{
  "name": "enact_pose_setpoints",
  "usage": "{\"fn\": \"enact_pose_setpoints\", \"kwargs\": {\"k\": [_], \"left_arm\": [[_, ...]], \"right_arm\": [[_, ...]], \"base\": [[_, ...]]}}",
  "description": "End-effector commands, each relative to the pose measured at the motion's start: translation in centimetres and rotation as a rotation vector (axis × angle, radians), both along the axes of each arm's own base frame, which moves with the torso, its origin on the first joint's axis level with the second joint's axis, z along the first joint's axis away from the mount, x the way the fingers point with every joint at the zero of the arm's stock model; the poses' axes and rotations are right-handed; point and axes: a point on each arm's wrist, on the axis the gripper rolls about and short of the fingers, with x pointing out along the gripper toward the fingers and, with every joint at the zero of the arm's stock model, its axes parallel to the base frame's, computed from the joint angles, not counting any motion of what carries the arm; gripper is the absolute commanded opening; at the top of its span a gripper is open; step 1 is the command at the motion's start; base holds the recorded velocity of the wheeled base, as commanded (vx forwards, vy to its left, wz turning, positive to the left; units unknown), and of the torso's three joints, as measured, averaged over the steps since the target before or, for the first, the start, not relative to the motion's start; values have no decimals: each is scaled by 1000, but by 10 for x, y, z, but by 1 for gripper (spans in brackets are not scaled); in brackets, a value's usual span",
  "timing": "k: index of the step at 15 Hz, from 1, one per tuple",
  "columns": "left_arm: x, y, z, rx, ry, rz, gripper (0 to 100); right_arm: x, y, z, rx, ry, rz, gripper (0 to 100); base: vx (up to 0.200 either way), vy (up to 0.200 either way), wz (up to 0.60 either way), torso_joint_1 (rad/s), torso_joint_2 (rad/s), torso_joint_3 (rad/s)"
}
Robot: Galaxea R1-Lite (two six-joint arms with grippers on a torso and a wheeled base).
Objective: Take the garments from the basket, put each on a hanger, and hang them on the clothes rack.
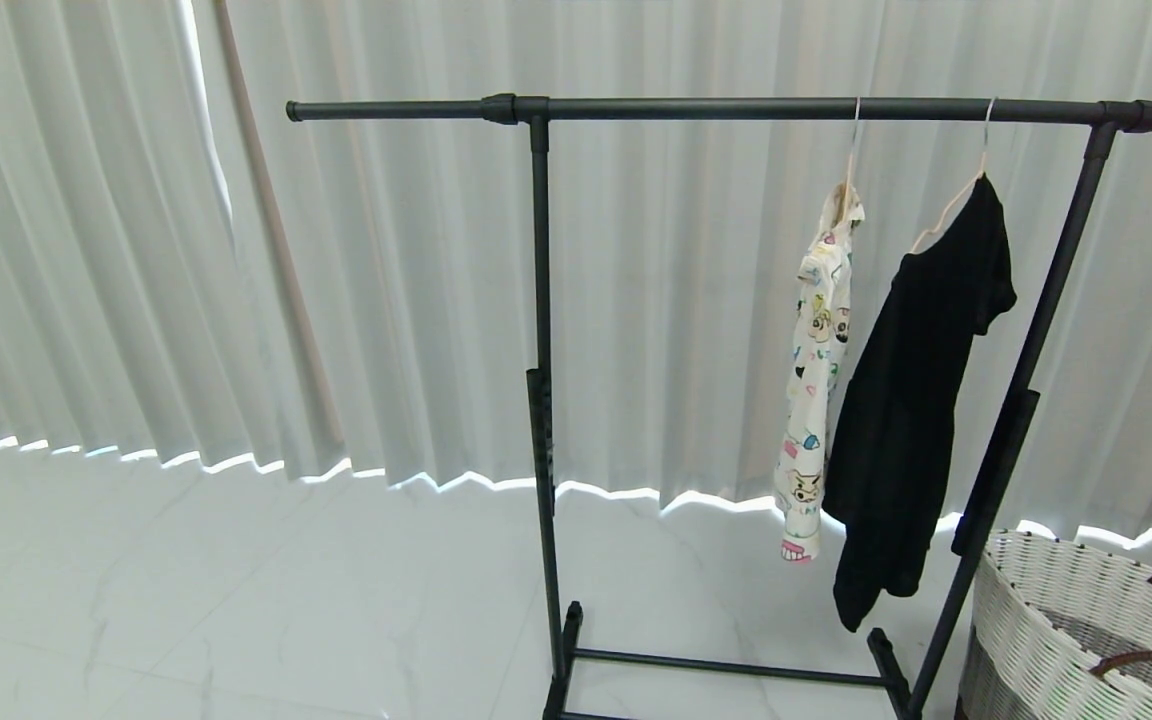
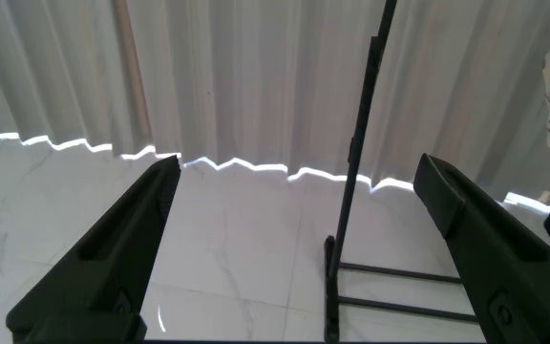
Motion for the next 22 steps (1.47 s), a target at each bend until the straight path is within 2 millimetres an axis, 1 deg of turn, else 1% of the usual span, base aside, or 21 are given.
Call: {"fn": "enact_pose_setpoints", "kwargs": {"k": [1,5,13,22], "left_arm": [[0,0,0,0,2,-1,100],[0,0,0,35,0,-6,100],[0,0,0,33,0,-8,100],[0,0,0,24,-2,-6,100]], "right_arm": [[0,0,0,-2,-1,-1,100],[0,0,0,-29,3,-3,100],[0,0,0,-33,3,-6,100],[0,0,0,-33,3,-6,100]], "base": [[0,0,0,0,0,0],[-200,0,0,5,5,0],[-200,0,0,1,3,2],[0,0,0,0,0,0]]}}
